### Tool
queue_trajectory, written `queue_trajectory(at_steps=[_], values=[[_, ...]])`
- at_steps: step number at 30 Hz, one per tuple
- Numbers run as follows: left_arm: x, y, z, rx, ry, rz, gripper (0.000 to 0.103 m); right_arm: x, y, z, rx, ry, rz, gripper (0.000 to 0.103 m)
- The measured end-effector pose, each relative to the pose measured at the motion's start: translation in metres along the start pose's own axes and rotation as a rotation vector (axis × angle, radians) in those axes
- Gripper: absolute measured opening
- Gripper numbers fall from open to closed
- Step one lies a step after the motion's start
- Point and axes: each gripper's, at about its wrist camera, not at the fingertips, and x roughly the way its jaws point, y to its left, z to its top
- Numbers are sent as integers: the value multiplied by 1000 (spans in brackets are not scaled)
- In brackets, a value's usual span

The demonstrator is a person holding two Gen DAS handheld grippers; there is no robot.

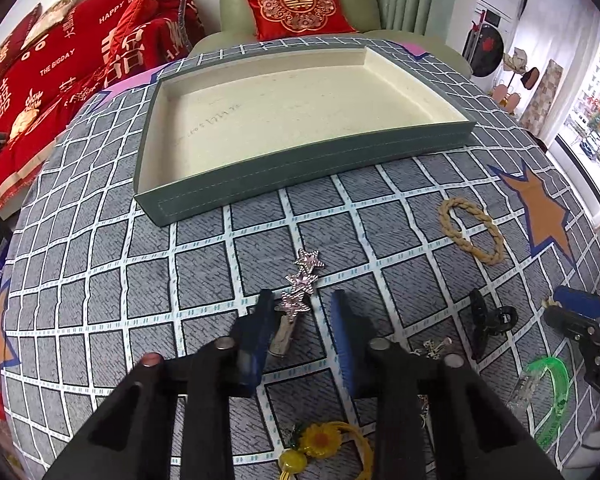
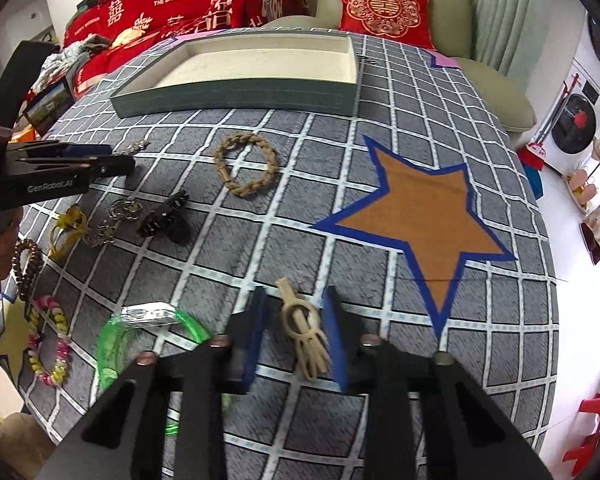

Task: Organize jewelry
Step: 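Carry both items into the cream tray and open both tools to release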

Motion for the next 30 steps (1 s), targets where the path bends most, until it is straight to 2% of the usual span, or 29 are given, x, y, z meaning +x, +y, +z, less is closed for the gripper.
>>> queue_trajectory(at_steps=[5, 12, 18, 21, 30], values=[[-5, 3, -1, -16, -7, -43, 29, -3, -4, -2, 63, -13, 12, 21], [-45, 9, 10, -49, -107, -66, 29, -30, -16, 19, 141, -79, 72, 21], [-77, 23, 34, -85, -185, -92, 29, -53, -16, 63, 160, -149, 135, 21], [-86, 26, 50, -86, -220, -68, 29, -58, -12, 88, 152, -179, 152, 21], [-65, 49, 98, -155, -241, -36, 29, -42, -11, 170, 182, -206, 214, 21]])
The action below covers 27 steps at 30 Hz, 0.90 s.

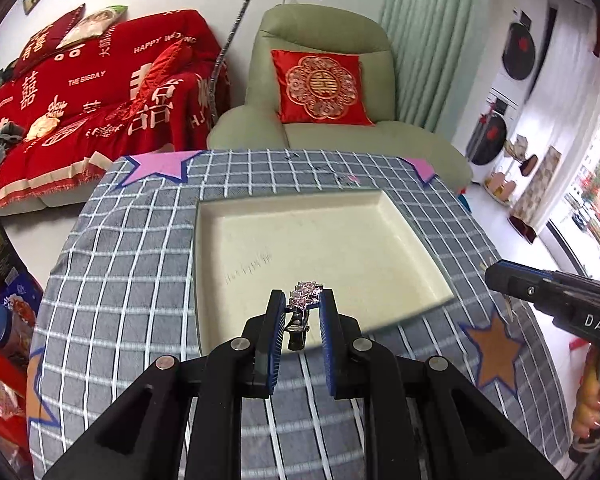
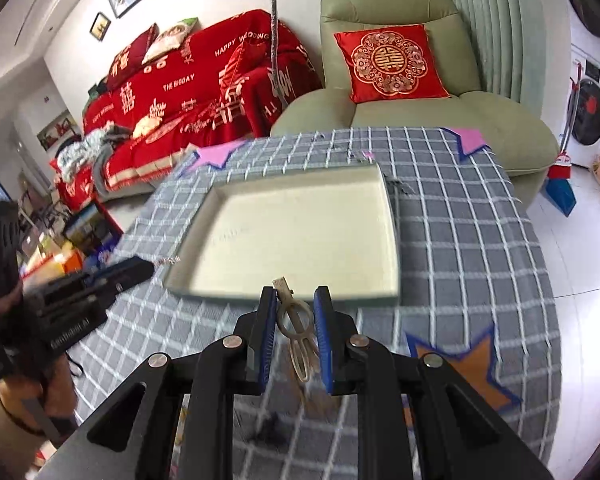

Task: Organize jewelry
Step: 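Carry both items into the cream tray and open both tools to release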

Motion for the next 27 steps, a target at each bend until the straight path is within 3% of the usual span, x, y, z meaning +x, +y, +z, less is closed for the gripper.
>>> queue_trajectory(at_steps=[6, 14, 27], values=[[55, 9, 11, -40, 37, 47, 29, 46, -2, 32, 21, 19, -9, 21], [108, 13, -2, -59, 87, 108, 29, 116, -19, 29, 59, 81, -49, 21], [135, 7, -18, -3, 116, 210, 29, 168, -30, 15, 49, 147, -91, 21]])
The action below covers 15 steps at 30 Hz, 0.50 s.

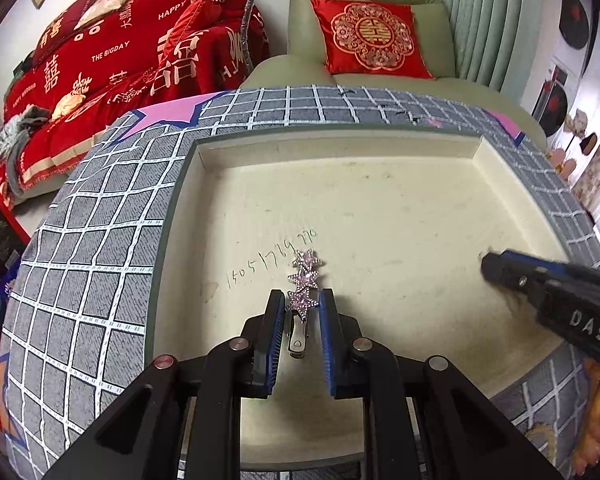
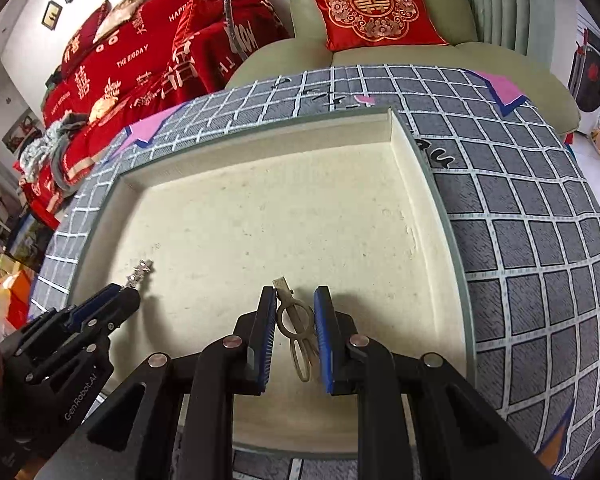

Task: Organize jewelry
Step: 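Carry both items into the cream tray and open both tools to release, then withdraw both tools from the tray back toward the jewelry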

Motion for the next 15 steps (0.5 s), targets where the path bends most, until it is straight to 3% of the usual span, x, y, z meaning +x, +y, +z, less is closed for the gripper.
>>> queue_trajectory(at_steps=[4, 5, 6, 7, 8, 15], values=[[0, -4, 0, 16, 2, 26, 30, 1, 3, 0, -9, -5, -13, 22], [0, -6, 1, 22, 5, 33, 30, 0, 4, 1, -9, -3, -8, 27], [0, -8, 1, 27, 9, 38, 30, 0, 3, 1, -4, -2, 2, 33], [-2, -7, 1, 29, 9, 38, 30, 0, 4, 2, 2, 0, 4, 54], [-4, -8, 1, 30, 4, 37, 30, -3, 3, 3, 13, -4, 4, 68], [-26, -6, 5, 24, -50, 15, 30, -42, -8, 3, 89, -90, 64, 69]])
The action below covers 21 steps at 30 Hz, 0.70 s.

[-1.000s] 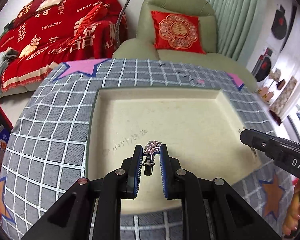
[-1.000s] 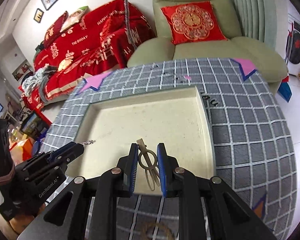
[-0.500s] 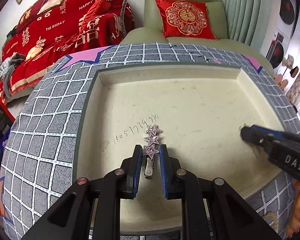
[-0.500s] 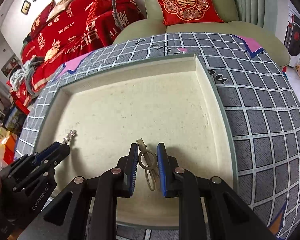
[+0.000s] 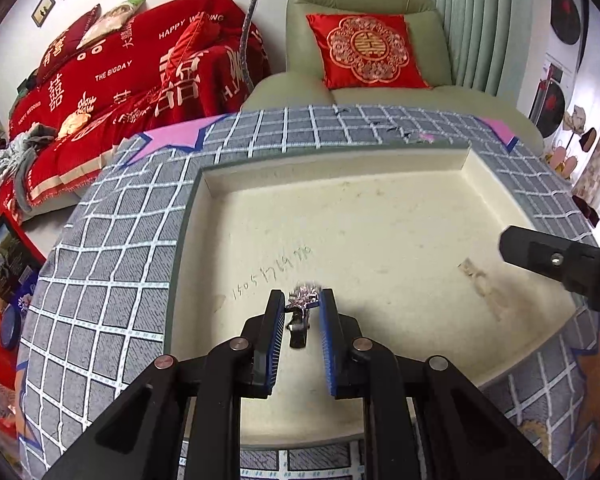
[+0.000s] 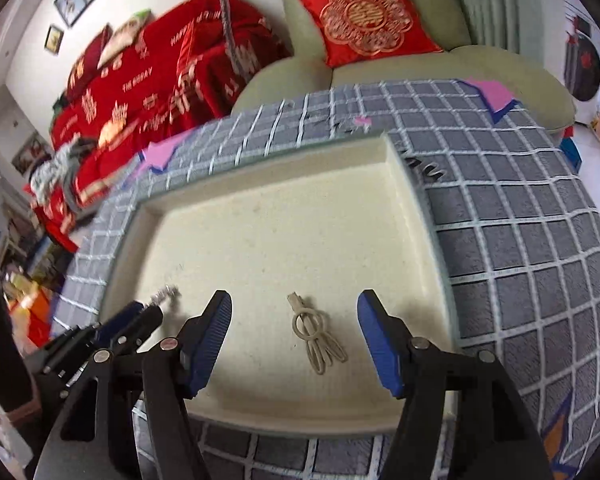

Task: Organize jewelry
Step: 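Withdraw both tools from the tray back toward the jewelry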

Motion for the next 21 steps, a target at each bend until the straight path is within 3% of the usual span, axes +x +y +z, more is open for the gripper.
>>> queue_trajectory(at_steps=[5, 8, 10, 15, 18, 21], values=[[-7, 1, 5, -15, -12, -18, 30, -25, -3, -5, 31, -25, 19, 69], [-13, 4, 7, -49, -28, -7, 103, -37, -2, -8, 26, -36, 17, 69], [-25, 6, 5, -58, -76, -12, 103, -45, -2, -12, 27, -37, 20, 69], [-54, 5, 1, -26, -91, -18, 103, -65, -2, -23, 27, -44, 27, 70], [-76, 8, -7, -13, -105, -24, 103, -75, -2, -31, 30, -43, 35, 81], [-102, 16, -20, 1, -116, -28, 103, -90, 0, -44, 21, -57, 24, 82]])
